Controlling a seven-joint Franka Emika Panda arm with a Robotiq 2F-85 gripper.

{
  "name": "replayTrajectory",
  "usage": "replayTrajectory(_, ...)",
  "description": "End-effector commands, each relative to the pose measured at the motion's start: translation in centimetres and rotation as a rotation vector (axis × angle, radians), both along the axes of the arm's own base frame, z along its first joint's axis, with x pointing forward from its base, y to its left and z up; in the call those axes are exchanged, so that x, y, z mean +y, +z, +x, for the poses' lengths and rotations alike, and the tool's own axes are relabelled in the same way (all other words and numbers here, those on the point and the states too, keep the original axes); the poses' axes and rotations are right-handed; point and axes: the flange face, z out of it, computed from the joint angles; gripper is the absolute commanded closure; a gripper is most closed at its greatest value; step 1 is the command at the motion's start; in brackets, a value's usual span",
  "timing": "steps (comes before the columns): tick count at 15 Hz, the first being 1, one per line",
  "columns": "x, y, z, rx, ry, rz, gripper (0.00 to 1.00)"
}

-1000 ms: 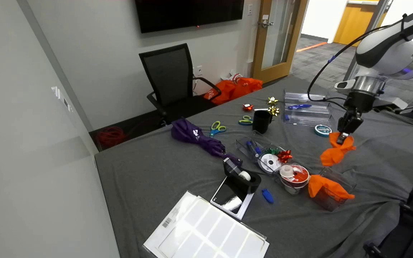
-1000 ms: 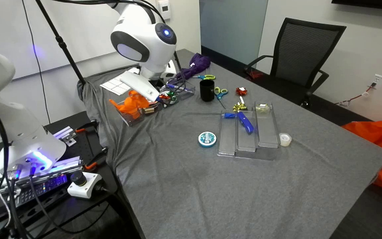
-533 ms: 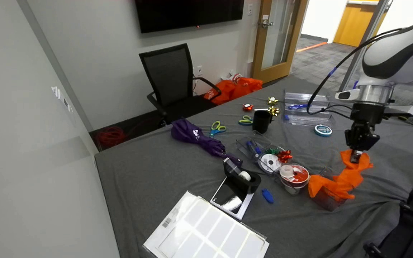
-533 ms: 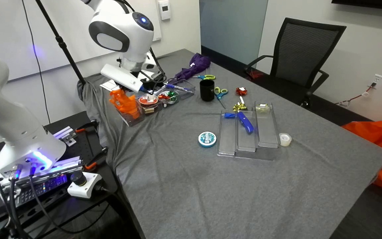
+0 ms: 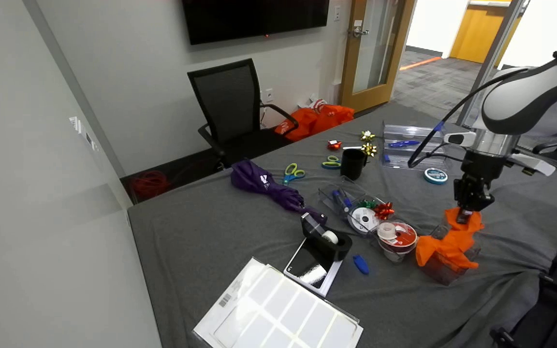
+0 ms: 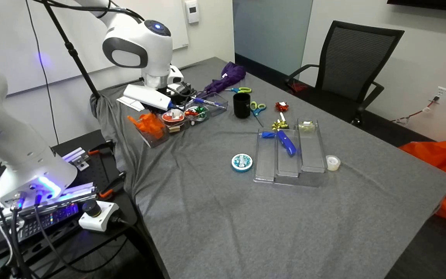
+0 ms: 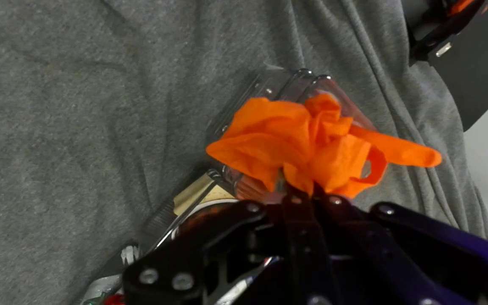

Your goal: Pick up the orange tissue from the clear container on the right of the table and put it into the clear square container at the bottom of the table

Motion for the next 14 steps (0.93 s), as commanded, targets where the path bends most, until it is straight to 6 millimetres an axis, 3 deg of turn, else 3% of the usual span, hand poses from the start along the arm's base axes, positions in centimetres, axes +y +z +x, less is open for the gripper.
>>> replayTrajectory(1,-0.2,-2.6,-0.4,-0.046,0.084,0.014,0.99)
replayTrajectory(9,0.1,-6.2,-4.4,-0.074,0.314,0.244,0.99)
replayTrajectory(14,0.4,-7.3,-5.2,-0.043,0.322,0.187,0.99)
